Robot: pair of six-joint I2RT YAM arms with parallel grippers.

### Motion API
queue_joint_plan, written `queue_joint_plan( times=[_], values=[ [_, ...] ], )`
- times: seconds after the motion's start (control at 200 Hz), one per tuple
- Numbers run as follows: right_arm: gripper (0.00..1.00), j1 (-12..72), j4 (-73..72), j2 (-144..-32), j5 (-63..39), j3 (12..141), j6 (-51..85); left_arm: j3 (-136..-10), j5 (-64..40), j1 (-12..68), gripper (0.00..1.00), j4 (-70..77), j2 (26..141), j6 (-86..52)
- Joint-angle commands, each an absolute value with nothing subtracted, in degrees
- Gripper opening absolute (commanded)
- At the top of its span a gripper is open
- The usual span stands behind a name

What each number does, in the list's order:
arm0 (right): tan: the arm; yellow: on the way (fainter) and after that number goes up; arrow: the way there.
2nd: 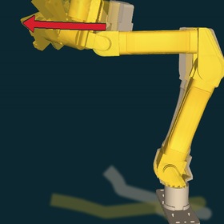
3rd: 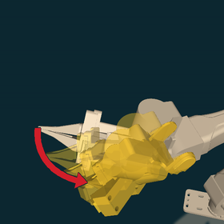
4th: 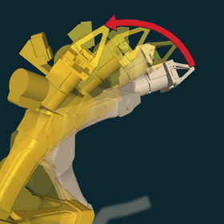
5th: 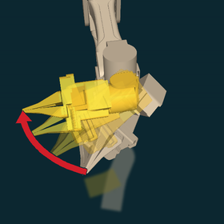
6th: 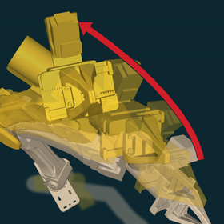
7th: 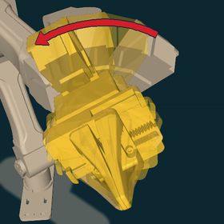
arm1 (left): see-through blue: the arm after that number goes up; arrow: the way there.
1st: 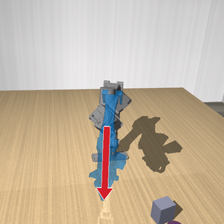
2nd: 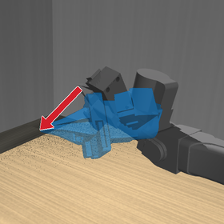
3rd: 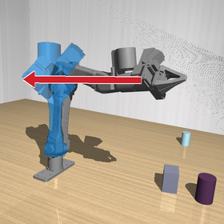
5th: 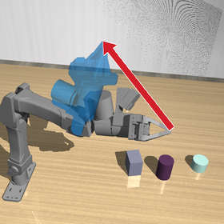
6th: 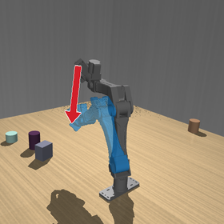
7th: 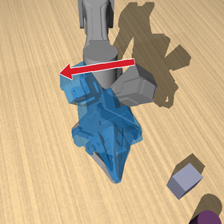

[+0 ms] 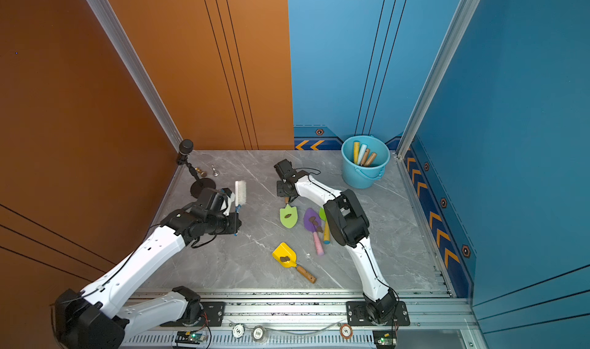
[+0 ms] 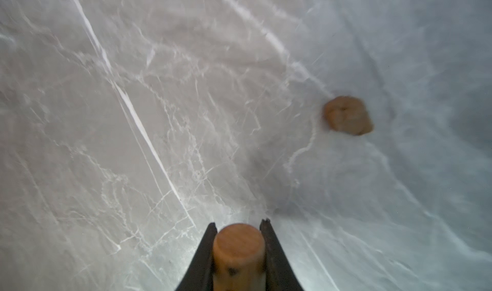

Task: Brush the soil off the hand trowel and place it into the bucket
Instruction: Pick up the hand trowel from the center of the board, then brush off the soil from the hand trowel.

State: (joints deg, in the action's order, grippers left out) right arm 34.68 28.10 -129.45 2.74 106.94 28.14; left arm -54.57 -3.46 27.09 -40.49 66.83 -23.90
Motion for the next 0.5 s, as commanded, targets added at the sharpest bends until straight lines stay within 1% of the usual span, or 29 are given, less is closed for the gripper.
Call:
queue_joint_plan(
  times=[0.0,0.095,0.16,0.205,0.33,0.496],
  values=[
    [0.12,33.1,24.4,-122.71,4.83,106.84,28.56,-60.58,1.05,30.84,0.0,-40.22,72.28,-18.47],
    [0.08,32.84,22.82,-120.19,7.62,106.07,28.19,-66.65,4.42,34.93,0.0,-42.66,79.09,-14.77],
    [0.07,32.96,21.35,-119.14,10.02,104.75,28.13,-70.09,5.42,36.94,0.0,-43.75,83.51,-13.69],
    [0.07,33.0,19.42,-116.45,11.41,103.34,28.13,-72.23,5.16,37.86,0.0,-43.86,86.13,-13.24],
    [0.06,33.27,13.71,-113.31,13.6,97.47,27.91,-77.82,4.26,39.19,0.0,-43.94,92.22,-12.4],
    [0.06,34.18,11.58,-111.27,16.9,95.43,25.59,-84.23,4.3,39.77,0.0,-46.28,98.9,-11.63]
  ],
)
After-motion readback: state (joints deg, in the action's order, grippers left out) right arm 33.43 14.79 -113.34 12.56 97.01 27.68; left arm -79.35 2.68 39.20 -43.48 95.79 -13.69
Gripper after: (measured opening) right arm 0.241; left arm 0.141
